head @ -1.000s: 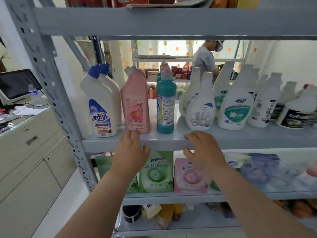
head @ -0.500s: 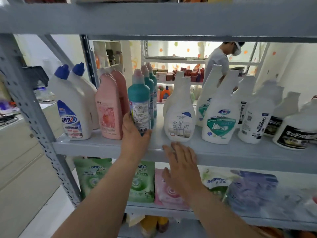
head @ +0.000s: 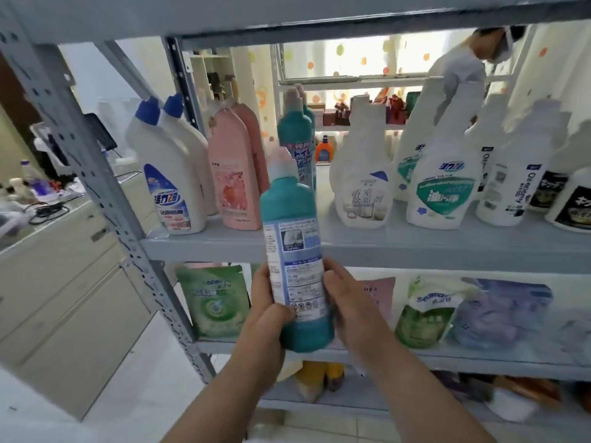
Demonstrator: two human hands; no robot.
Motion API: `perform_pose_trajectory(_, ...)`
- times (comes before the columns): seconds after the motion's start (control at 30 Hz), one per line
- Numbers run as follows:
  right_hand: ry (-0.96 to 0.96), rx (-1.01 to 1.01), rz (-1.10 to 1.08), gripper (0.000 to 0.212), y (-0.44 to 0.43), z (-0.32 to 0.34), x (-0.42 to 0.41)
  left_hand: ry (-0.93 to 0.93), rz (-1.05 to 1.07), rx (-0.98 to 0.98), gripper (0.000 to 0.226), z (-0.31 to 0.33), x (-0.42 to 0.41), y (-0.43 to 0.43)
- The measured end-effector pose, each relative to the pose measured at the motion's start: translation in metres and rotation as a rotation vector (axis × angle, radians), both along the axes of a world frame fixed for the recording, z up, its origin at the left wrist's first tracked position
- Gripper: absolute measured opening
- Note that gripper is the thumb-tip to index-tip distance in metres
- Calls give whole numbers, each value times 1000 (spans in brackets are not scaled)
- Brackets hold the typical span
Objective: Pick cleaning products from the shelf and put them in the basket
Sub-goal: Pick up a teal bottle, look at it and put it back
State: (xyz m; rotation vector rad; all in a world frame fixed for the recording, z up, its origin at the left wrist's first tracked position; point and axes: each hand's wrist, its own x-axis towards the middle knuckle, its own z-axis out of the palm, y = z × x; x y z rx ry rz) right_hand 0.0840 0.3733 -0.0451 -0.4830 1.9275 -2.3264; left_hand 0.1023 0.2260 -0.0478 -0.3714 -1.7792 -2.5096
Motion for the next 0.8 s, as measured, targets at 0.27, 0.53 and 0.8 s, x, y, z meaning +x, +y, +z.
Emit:
perform_pose_trajectory(0.27,-267,-257,0,72,-59,-37,56,-423,-477,185,56,-36,62,-65)
perform_pose_trajectory(0.53,-256,-28,-195,94,-110,-62,125,-335,-240,-152,48,-79,118,-111)
perform_pose_trajectory(0.8,-322,-225,-235,48,-92,-82,166,-677,-588,-9,67,-92,156,-111)
